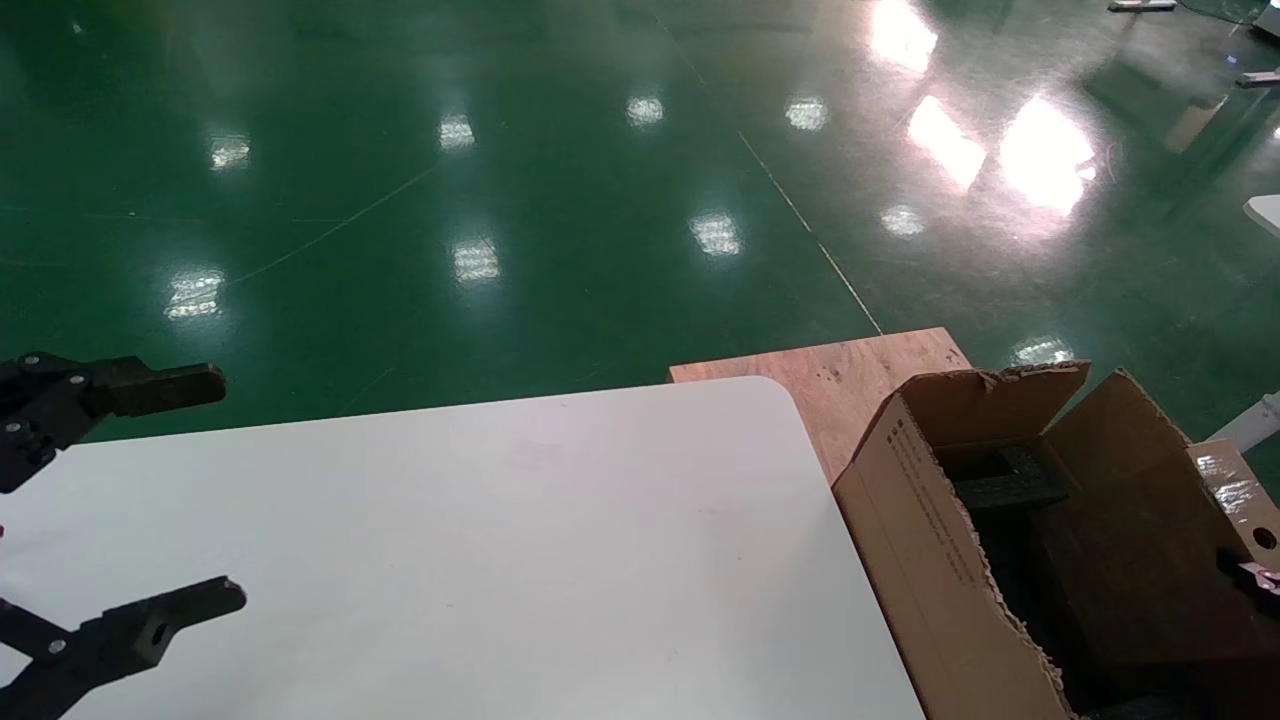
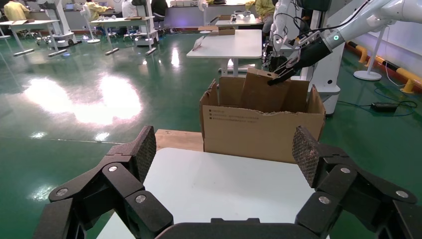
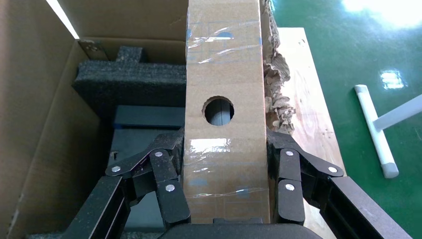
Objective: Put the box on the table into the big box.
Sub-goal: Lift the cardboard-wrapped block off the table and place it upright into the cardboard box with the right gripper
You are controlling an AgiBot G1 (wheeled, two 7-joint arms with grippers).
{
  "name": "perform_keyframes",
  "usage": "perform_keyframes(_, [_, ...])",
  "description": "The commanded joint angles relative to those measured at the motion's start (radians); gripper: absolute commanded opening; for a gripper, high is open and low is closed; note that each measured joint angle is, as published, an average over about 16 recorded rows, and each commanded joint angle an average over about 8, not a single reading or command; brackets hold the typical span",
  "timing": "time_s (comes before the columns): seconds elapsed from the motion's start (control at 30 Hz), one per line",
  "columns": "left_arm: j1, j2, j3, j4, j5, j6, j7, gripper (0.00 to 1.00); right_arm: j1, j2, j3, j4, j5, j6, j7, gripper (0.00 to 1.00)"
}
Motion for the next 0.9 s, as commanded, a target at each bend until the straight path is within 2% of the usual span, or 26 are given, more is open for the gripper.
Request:
perform_keyframes(0.03, [0.0,0.0,0.0,0.0,0.0,0.0,0.0,1.0,-0.001,-0.009,-0.029,-0.008,0.022,0.015,-0.009,0.0])
perform_keyframes(0.53, [0.0,0.0,0.0,0.0,0.0,0.0,0.0,1.0,0.006,-0.064,-0.264,0.001,0.195,0.133,-0.052,0.0])
perform_keyframes(0.9, [0.0,0.0,0.0,0.0,0.0,0.0,0.0,1.0,0.004,-0.104,-0.391,-0.023,0.323,0.203,-0.099,0.0])
